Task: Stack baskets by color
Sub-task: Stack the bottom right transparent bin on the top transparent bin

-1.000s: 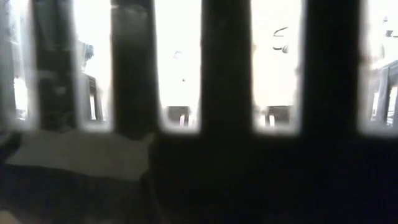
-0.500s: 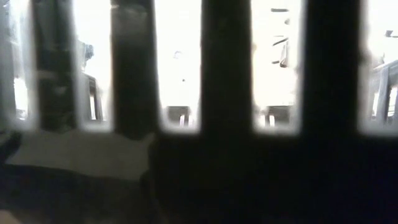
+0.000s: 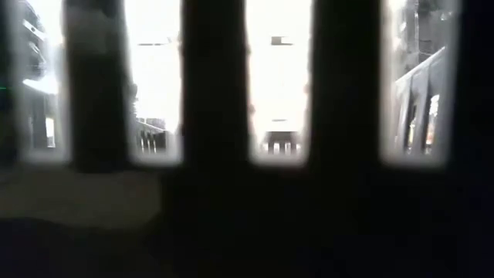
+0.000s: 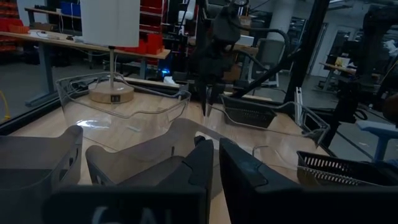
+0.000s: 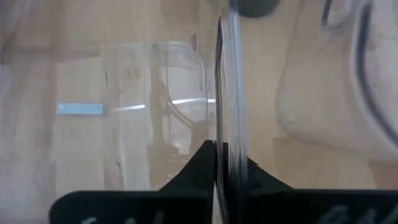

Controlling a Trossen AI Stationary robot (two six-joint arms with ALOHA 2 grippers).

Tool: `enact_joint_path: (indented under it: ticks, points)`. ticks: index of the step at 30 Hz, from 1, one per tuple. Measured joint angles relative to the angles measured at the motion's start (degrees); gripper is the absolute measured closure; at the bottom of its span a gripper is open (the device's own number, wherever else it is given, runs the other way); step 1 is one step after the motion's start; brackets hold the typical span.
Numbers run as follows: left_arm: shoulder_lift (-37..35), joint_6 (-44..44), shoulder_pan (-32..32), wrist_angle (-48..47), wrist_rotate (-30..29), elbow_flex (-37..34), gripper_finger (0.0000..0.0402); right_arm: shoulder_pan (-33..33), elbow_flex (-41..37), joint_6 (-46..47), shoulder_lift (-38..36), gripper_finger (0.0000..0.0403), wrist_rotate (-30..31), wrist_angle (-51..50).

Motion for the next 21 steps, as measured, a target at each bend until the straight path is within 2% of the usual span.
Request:
enact_joint_path:
  ticks: [7,13,21]
  points:
    - [0.00,-0.02,0.00,0.02,0.00,0.00,0.0361,-1.08,5.25,-3.65,0.00,0.0394,-0.05,-7.05]
    - [0.01,0.00,0.01,0.02,0.00,0.00,0.0368,-1.07,12.89,-7.15,-0.28,0.0397,-0.05,-15.77]
    - [0.01,0.00,0.00,0.02,0.01,0.00,0.0369,-3.06,23.68,-10.69,-4.53,0.0398,-0.08,-23.24]
